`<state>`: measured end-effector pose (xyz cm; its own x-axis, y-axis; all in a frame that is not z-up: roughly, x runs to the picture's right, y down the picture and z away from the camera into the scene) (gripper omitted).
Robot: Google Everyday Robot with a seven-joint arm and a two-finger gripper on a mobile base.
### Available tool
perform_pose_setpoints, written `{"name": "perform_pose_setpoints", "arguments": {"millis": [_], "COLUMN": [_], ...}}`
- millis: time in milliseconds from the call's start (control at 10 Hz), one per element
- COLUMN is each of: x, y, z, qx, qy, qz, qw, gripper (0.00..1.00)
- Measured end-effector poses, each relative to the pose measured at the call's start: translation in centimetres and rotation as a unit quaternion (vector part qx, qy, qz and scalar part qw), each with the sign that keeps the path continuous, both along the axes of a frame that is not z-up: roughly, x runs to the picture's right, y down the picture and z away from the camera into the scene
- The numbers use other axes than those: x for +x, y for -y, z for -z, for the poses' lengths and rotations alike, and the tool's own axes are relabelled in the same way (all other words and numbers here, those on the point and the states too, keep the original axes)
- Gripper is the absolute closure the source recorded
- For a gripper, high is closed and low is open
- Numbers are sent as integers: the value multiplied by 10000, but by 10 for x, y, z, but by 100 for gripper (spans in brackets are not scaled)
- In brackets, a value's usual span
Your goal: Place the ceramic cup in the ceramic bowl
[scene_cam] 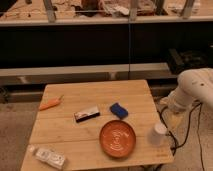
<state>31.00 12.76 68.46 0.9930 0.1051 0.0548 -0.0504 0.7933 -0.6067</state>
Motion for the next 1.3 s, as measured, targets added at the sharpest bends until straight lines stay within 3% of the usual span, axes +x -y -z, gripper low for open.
{"name": "perform_pose_setpoints", "arguments": {"millis": [200,500,800,1000,1300], "x": [2,-6,-13,-18,-29], "y": [-14,-49,-71,-78,-80], "z": [-7,-36,-29,-24,-27], "qx": [-125,5,339,400,355], "qy": [105,614,1063,1174,1141], "qz": [-97,-319,-505,-553,-516], "qw": [9998,9976,9925,9907,9915], "gripper": [20,20,20,20,20]}}
